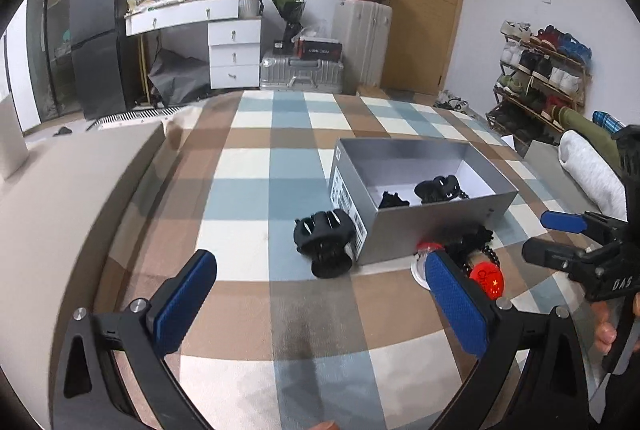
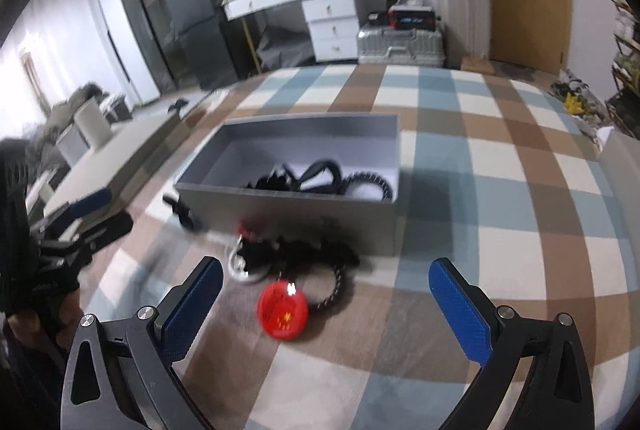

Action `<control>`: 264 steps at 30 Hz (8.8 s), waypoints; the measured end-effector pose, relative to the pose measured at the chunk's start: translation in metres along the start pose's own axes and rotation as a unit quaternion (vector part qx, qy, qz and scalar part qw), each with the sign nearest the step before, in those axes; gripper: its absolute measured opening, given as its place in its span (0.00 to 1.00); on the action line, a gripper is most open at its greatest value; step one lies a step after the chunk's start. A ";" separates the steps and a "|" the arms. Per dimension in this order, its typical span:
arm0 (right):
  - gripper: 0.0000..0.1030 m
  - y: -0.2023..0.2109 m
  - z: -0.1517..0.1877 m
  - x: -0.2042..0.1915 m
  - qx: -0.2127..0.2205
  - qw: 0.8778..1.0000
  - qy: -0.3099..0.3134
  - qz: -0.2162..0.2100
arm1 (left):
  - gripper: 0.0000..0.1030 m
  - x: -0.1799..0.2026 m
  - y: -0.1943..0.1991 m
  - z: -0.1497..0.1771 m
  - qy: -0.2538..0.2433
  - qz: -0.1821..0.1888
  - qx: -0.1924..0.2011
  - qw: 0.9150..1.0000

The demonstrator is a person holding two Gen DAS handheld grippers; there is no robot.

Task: Organize jewelry
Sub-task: 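Move both grippers back toward the round red badge beside the box, then close the right gripper on the red China badge while the left gripper closes on the black claw clip, then carry the red badge and claw clip into the grey box and open both grippers, then withdraw both grippers from the box toward the remaining items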

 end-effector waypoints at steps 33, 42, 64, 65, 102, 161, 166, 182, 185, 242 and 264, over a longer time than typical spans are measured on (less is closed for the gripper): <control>0.57 -0.030 0.021 -0.047 -0.058 0.991 0.084 -0.091 | 0.99 0.013 -0.005 0.018 -0.039 -0.002 -0.026 0.999; 0.47 -0.031 0.020 -0.050 -0.058 0.991 0.095 -0.068 | 0.99 0.014 -0.004 0.017 -0.041 -0.001 -0.024 0.999; 0.47 -0.032 0.023 -0.061 -0.066 0.989 0.115 -0.071 | 0.99 0.010 -0.006 0.015 -0.037 -0.003 -0.024 0.999; 0.49 -0.034 0.023 -0.063 -0.069 0.988 0.117 -0.072 | 0.99 0.010 -0.006 0.015 -0.038 -0.004 -0.025 0.999; 0.41 0.000 0.001 -0.024 0.027 0.998 0.052 -0.025 | 0.88 -0.005 -0.045 0.012 0.016 -0.038 -0.104 0.994; 0.41 0.029 -0.024 0.007 0.105 0.994 -0.002 -0.004 | 0.23 0.041 -0.023 -0.026 -0.029 0.039 0.026 0.998; 0.41 0.027 -0.031 0.013 0.111 0.994 -0.012 -0.004 | 0.23 0.047 -0.034 -0.033 -0.030 0.041 0.033 0.998; 0.41 -0.004 -0.033 0.019 0.093 0.994 -0.044 -0.019 | 0.23 0.055 -0.047 -0.023 -0.030 0.064 0.018 0.997; 0.41 -0.010 -0.034 0.019 0.090 0.995 -0.048 -0.020 | 0.23 0.057 -0.050 -0.023 -0.029 0.068 0.011 0.997; 1.00 0.000 0.003 0.040 0.029 0.997 -0.057 0.037 | 0.99 0.041 -0.007 0.010 -0.077 0.004 -0.008 0.997; 1.00 -0.031 0.009 -0.006 -0.021 1.000 -0.005 -0.002 | 0.99 0.016 -0.019 0.017 -0.031 -0.013 -0.038 0.999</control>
Point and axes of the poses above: each gripper's, at about its wrist camera, not at the fingertips, and y roughly against the way its jaws point, x to its right, z to its underside, the point moved 3 cm from there along -y, roughly the way its jaws point, and after that the axes turned 14 degrees about y, right-handed, at the moved point
